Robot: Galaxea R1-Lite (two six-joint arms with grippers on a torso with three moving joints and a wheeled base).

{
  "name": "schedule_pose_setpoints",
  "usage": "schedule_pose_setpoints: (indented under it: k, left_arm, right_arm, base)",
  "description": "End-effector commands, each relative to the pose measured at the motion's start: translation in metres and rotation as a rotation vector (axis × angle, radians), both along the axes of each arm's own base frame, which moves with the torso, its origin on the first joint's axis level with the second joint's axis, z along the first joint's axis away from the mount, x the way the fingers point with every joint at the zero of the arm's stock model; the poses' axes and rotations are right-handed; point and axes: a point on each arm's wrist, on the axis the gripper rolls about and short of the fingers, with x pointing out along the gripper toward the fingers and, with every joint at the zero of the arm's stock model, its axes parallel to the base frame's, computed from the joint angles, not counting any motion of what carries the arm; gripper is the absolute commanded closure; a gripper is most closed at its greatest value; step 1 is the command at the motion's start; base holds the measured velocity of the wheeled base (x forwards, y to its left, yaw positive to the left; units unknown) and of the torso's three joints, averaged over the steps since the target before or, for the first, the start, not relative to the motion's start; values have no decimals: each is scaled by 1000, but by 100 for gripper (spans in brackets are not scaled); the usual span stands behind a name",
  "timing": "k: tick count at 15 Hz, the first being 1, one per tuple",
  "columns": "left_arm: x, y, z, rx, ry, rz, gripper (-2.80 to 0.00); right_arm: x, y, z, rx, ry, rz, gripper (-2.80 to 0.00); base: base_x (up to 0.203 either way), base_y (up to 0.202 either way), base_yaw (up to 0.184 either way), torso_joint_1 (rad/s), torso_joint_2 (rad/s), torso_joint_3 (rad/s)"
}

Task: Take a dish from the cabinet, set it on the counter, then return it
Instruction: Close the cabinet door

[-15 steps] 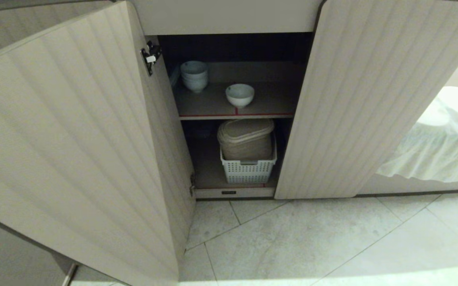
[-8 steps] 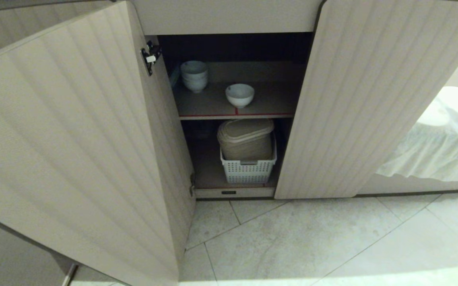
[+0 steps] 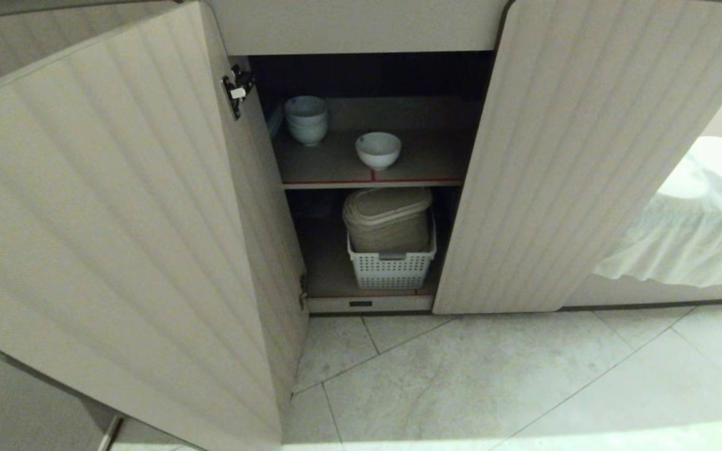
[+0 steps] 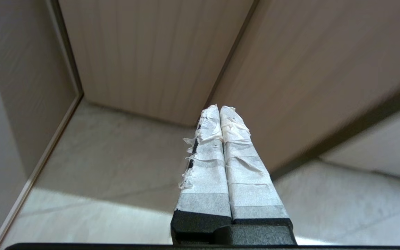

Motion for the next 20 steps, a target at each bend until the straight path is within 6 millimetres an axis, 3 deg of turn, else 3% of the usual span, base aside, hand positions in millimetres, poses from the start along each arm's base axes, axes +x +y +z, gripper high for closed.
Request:
schedule_pose_setpoints:
  k: [1, 4, 11, 20]
  left_arm:
    - [20, -4, 6, 0, 34, 6, 0]
    - [28, -6, 16, -90, 17, 7, 0]
    - [28, -8, 28, -203, -14, -69, 0]
    - [27, -9, 33, -357, -15, -139, 0]
  right_arm:
    - [0, 0, 0, 1, 1, 0, 0]
    - [0, 0, 0, 1, 0, -1, 0]
    - [0, 0, 0, 1, 1, 0, 0]
    - [0, 0, 0, 1, 0, -1, 0]
  base:
    - [0, 0, 0, 0, 0, 0]
    - [0, 0, 0, 0, 0, 0]
    - [0, 0, 0, 0, 0, 0]
    - [0, 0, 0, 0, 0, 0]
